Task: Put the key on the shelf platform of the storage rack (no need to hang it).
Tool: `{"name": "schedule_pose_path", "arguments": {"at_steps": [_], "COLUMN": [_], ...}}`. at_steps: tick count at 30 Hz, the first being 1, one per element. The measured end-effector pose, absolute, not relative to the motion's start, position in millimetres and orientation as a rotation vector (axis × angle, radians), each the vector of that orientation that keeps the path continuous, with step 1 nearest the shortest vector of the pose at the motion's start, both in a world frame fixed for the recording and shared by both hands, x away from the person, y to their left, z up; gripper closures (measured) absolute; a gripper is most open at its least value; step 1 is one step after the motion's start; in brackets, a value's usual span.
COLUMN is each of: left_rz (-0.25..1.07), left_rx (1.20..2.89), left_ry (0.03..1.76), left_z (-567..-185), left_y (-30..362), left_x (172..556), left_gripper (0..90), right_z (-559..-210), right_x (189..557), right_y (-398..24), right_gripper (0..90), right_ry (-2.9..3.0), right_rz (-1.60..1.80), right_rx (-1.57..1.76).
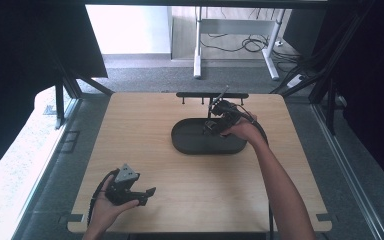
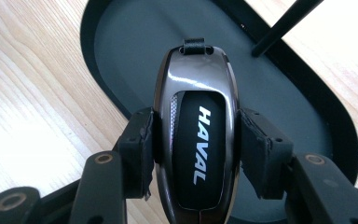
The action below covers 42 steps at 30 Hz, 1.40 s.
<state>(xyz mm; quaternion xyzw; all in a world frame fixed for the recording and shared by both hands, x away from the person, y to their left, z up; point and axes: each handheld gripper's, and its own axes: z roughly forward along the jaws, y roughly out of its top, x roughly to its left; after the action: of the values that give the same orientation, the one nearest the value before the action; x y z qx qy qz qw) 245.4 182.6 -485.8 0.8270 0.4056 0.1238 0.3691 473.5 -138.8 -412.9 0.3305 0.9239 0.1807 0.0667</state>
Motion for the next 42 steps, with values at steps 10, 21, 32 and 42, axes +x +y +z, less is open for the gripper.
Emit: {"name": "schedule_pose_path", "arguments": {"at_steps": [10, 21, 32, 42], "left_rz": [0.319, 0.319, 0.314, 0.313], "left_rx": [2.125, 2.127, 2.136, 2.140], "left_ry": [1.042, 1.042, 1.037, 1.038], "left_z": [-486, -487, -488, -490], "left_y": [183, 183, 180, 178], "left_x": [246, 246, 246, 246], "left_gripper": [22.5, 22.5, 22.5, 22.5], "right_z": [-428, -446, -459, -469], "right_x": [483, 487, 489, 489], "right_y": [-134, -135, -144, -148], "right_gripper": [49.2, 49.2, 49.1, 49.0], "right_ry": [2.778, 2.778, 2.773, 2.761], "right_rz": [0.509, 0.482, 0.467, 0.444], "right_rx": [0.991, 1.006, 1.016, 0.977]}}
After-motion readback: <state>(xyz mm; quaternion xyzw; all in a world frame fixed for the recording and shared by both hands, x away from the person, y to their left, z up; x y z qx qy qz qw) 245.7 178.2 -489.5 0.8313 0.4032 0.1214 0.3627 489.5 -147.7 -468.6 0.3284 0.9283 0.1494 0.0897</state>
